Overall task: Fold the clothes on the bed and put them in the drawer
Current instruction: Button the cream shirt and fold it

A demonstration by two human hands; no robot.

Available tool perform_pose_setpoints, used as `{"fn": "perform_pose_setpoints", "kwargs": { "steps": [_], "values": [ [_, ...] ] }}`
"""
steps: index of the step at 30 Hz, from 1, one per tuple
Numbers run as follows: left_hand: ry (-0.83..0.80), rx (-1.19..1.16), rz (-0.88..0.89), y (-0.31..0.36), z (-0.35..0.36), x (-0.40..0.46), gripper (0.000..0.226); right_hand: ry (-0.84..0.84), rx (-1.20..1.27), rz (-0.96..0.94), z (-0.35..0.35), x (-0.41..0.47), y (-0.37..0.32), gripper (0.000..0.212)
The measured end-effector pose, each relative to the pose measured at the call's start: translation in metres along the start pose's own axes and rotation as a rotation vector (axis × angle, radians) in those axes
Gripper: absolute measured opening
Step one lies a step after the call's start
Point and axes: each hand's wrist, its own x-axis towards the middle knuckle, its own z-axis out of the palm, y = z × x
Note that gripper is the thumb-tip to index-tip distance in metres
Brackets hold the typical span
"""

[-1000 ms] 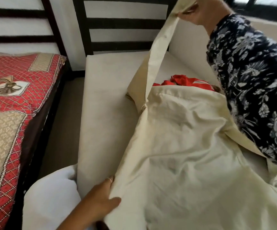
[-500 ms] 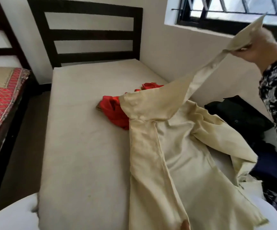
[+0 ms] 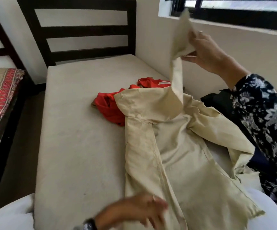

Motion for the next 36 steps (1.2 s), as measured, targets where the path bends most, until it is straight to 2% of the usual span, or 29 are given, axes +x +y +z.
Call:
{"fn": "perform_pose_setpoints", "kwargs": {
  "steps": [2, 4, 6, 8, 10, 12, 15, 17, 19, 21, 22, 25, 27, 29, 32, 34, 36],
  "values": [
    [0.24, -0.272, 0.07, 0.016, -0.047, 0.002, 0.04, -0.184, -0.043, -0.017, 0.03, -0.034, -0.008, 0.023],
    [0.495, -0.599, 0.109, 0.04, -0.096, -0.005, 0.048, -0.369, -0.145, -0.053, 0.047, -0.069, 0.004, 0.027],
    [0.69, -0.729, 0.186, 0.045, -0.136, 0.002, 0.049, -0.615, -0.368, -0.073, 0.06, -0.107, 0.028, 0.035],
    [0.779, -0.711, 0.215, 0.054, -0.166, 0.011, 0.054, -0.808, -0.52, -0.155, 0.075, -0.15, 0.062, 0.038],
    [0.799, -0.724, 0.215, 0.065, -0.19, 0.026, 0.063, -0.977, -0.559, -0.205, 0.089, -0.189, 0.092, 0.038],
    [0.793, -0.682, 0.22, 0.079, -0.199, 0.041, 0.066, -1.051, -0.634, -0.263, 0.094, -0.217, 0.115, 0.041],
    [0.841, -0.46, 0.172, 0.098, -0.208, 0.068, 0.061, -1.079, -0.766, -0.349, 0.093, -0.245, 0.156, 0.038],
    [0.966, -0.326, 0.203, 0.111, -0.213, 0.08, 0.071, -1.088, -0.797, -0.334, 0.098, -0.26, 0.175, 0.042],
    [1.146, -0.317, 0.237, 0.126, -0.22, 0.09, 0.082, -1.047, -0.773, -0.266, 0.099, -0.268, 0.195, 0.048],
    [1.251, -0.231, 0.237, 0.141, -0.234, 0.095, 0.065, -1.067, -0.754, -0.177, 0.097, -0.267, 0.206, 0.044],
    [1.254, -0.138, 0.195, 0.149, -0.24, 0.097, 0.057, -1.042, -0.745, -0.156, 0.097, -0.266, 0.209, 0.043],
    [1.194, 0.103, 0.155, 0.16, -0.269, 0.106, 0.034, -1.131, -0.711, -0.071, 0.096, -0.267, 0.211, 0.035],
    [1.206, 0.264, 0.161, 0.169, -0.279, 0.11, 0.033, -0.986, -0.817, -0.134, 0.098, -0.273, 0.211, 0.025],
    [1.21, 0.356, 0.198, 0.174, -0.281, 0.115, 0.02, -1.028, -0.912, -0.143, 0.095, -0.272, 0.209, 0.03],
    [1.095, 0.251, 0.201, 0.17, -0.279, 0.124, 0.012, -0.902, -0.985, -0.292, 0.095, -0.286, 0.217, 0.042],
    [1.054, 0.125, 0.152, 0.156, -0.283, 0.129, 0.027, -0.791, -1.1, -0.367, 0.097, -0.298, 0.222, 0.039],
    [1.095, 0.048, 0.165, 0.149, -0.283, 0.129, 0.046, -0.731, -1.234, -0.381, 0.095, -0.316, 0.228, 0.04]
  ]
}}
